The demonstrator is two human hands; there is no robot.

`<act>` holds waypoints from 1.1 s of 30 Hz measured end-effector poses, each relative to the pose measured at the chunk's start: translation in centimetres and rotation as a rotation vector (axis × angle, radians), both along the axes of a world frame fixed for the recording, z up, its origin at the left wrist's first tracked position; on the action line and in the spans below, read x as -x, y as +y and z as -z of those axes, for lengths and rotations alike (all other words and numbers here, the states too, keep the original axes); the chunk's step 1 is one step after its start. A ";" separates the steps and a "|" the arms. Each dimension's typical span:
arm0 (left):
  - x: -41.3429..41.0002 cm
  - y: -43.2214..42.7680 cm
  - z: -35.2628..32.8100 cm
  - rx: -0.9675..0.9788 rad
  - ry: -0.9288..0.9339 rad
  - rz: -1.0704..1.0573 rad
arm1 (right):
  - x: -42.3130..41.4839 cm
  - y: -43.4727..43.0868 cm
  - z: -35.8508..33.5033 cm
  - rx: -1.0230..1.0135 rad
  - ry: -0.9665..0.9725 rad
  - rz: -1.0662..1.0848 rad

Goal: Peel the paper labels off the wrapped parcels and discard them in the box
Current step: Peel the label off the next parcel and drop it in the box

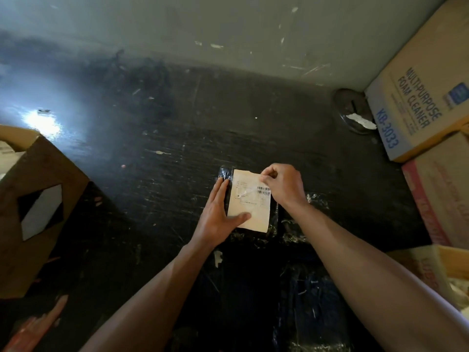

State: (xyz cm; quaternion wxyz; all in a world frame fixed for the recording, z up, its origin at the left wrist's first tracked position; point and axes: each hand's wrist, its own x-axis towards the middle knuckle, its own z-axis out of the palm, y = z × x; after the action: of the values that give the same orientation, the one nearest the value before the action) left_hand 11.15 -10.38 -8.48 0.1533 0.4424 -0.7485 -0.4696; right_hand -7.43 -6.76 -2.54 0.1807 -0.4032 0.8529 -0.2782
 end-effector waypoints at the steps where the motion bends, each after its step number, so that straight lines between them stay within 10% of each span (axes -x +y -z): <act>1: 0.0 0.1 0.0 0.006 0.003 0.001 | -0.1 0.2 -0.1 0.016 -0.011 -0.003; 33: -2.6 -1.2 -0.5 0.150 -0.108 0.297 | -2.2 5.9 -11.2 0.329 -0.068 -0.053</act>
State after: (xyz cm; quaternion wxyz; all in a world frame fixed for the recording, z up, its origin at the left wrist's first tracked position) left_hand 13.78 -11.61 -7.94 0.0743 0.3388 -0.8457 -0.4056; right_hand -5.22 -0.82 8.62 0.1482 -0.4401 0.7784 -0.4225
